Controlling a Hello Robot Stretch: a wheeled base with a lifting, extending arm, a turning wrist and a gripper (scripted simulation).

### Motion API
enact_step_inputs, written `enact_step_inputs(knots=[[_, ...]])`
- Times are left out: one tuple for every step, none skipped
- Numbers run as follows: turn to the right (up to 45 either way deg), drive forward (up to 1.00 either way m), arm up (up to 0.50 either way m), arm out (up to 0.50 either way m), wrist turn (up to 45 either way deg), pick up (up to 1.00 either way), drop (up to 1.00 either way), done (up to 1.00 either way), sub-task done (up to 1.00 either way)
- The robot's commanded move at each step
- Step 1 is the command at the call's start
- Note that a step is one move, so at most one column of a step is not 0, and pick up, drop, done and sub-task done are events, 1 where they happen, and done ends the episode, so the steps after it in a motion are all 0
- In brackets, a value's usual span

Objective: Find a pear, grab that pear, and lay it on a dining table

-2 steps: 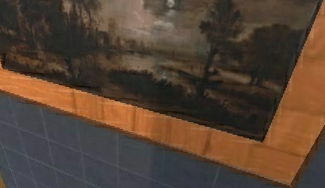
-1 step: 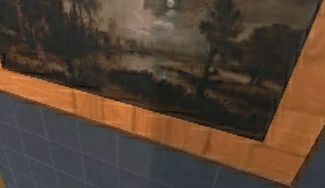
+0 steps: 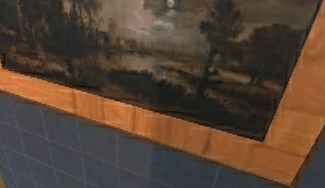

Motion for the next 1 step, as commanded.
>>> enact_step_inputs(knots=[[45.0,0.0,0.0,0.0,0.0,0.0,0.0,0.0,0.0]])
